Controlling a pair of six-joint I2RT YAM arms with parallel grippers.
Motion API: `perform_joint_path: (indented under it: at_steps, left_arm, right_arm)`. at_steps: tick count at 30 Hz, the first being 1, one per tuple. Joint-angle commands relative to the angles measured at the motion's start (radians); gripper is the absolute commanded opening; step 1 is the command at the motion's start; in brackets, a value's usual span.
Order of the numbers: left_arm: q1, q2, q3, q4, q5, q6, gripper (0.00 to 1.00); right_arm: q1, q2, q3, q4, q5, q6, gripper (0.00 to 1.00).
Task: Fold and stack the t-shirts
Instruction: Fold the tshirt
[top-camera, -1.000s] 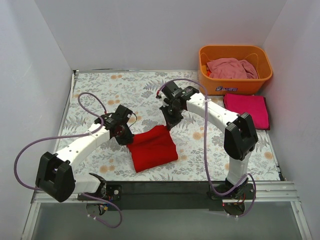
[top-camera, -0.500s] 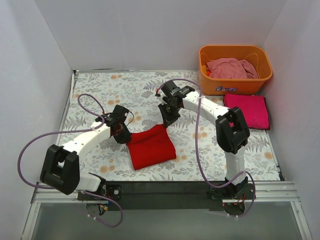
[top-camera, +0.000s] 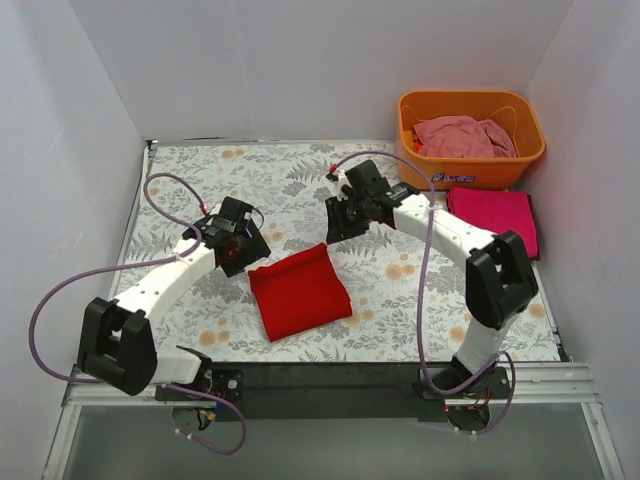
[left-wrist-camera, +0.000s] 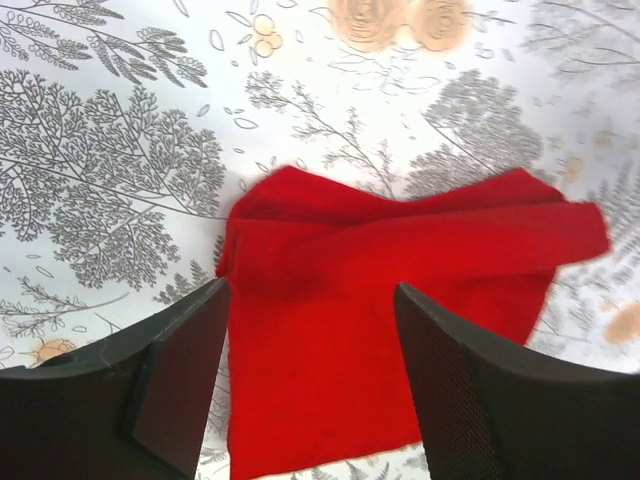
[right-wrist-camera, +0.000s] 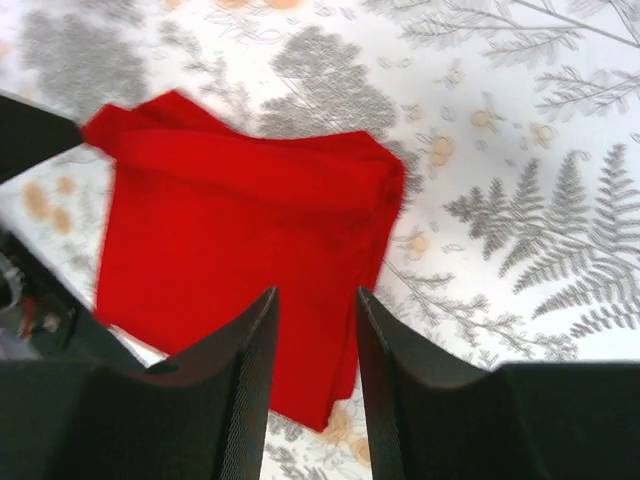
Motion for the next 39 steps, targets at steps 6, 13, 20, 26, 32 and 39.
perform_joint_path:
  at_steps: [6, 13, 20, 26, 32, 39]
  left_arm:
    - [0.002, -0.273, -0.203, 0.178, 0.246, 0.061, 0.53]
    - [0.064, -0.190, -0.355, 0.419, 0.347, -0.006, 0.49]
    - [0.235, 0.075, -0.246, 0.490, 0.427, -0.063, 0.46]
    - [0.252, 0.254, -0.134, 0.488, 0.441, -0.048, 0.46]
    - [0.264, 0.285, -0.060, 0.449, 0.477, -0.002, 0.50]
    - [0.250, 0.051, -0.106, 0.378, 0.529, 0.024, 0.58]
  right_arm:
    - [-0.008, -0.148, -0.302, 0.556, -0.446, 0.112, 0.44]
    - [-0.007, 0.018, -0.318, 0.826, -0.567, 0.217, 0.45]
    - [-0.045, 0.197, -0.282, 0.901, -0.480, 0.250, 0.45]
    - [-0.125, 0.302, -0.309, 1.048, -0.452, 0.364, 0.45]
    - [-0.159, 0.222, -0.335, 1.096, -0.463, 0.375, 0.45]
    - [-0.154, 0.012, -0.462, 1.116, -0.529, 0.439, 0.45]
